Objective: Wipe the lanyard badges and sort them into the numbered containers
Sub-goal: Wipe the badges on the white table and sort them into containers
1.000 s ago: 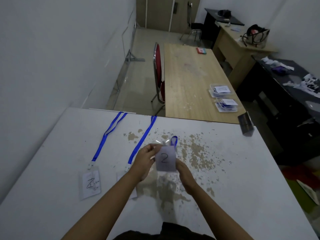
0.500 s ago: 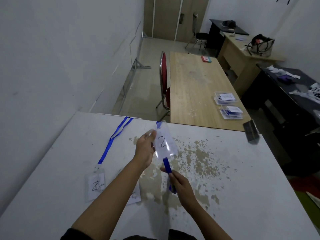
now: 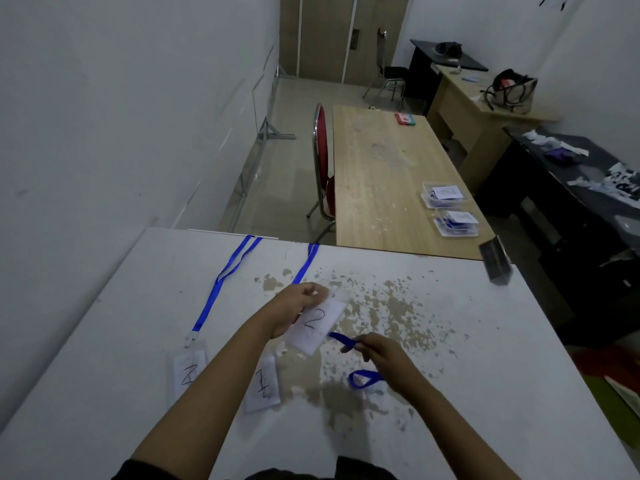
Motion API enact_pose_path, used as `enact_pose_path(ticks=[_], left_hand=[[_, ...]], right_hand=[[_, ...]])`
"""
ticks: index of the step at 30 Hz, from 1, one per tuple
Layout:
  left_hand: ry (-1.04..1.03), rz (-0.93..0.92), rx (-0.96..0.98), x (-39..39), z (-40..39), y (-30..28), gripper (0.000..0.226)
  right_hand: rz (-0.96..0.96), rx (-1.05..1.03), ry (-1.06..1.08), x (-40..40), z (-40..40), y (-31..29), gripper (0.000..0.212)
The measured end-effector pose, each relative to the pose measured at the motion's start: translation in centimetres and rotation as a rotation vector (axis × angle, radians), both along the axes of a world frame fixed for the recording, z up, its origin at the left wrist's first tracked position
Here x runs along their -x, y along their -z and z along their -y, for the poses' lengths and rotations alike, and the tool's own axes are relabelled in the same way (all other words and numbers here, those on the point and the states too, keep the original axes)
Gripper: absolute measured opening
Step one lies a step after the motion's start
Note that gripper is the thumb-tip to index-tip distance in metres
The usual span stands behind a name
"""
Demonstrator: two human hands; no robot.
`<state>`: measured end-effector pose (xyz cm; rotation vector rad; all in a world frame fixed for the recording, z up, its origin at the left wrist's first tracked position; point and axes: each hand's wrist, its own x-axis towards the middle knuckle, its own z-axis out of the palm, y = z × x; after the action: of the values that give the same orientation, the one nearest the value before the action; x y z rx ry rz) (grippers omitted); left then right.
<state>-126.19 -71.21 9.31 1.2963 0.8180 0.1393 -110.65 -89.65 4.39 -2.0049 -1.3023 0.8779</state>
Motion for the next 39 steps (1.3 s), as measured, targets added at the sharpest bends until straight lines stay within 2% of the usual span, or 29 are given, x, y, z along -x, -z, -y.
enact_pose_path(ticks=[6,8,13,17,21,24,27,30,35,39], left_hand=[[0.222,-0.016,-0.096,-0.1,1.4,0.7,0.009],[0.263,-0.015,-0.118,-0.3,1.9,0.8,0.01],[0.262,-0.022,-0.22,-0.6,2.4,1.1,0.005],[0.268,-0.017,-0.108,-0.6,2.4,0.8,0.017],[0.339,-0.072,-0.016,-0.6,2.1,0.5,0.021],[0.362,-0.034,0.039,-0.7,1.8,0.7,0.025],[0.197,0.15,0.238,-0.8,1.8,0.8,0.03],[0.025,0.319,0.399,-1.2,1.7,0.8,0.04],[-0.169,0.43,0.435,-2.0,1.8,0.8,0.043],[-0.376,0.467,0.429,-2.5,1.6,1.2,0.036]], right_hand=[[0.555,0.004,-0.192,-2.6,-1.9,-2.7,0.026],[0.685,-0.031,-0.227,-3.0,-2.4,-3.6,0.024],[0.709,-0.062,-0.252,-3.6,-3.3,-4.8,0.026],[0.672,-0.089,-0.246,-3.9,-3.5,-4.7,0.026],[0.467,-0.141,-0.216,-4.0,-3.5,-4.3,0.025],[0.026,-0.224,-0.107,-3.8,-3.3,-4.3,0.023],[-0.246,-0.336,0.081,-2.9,-3.1,-4.0,0.026],[-0.406,-0.353,0.291,-1.4,-2.7,-2.7,0.029],[-0.766,-0.276,0.447,1.7,-2.4,0.2,0.034],[-0.909,-0.268,0.504,3.6,-1.6,1.0,0.025]])
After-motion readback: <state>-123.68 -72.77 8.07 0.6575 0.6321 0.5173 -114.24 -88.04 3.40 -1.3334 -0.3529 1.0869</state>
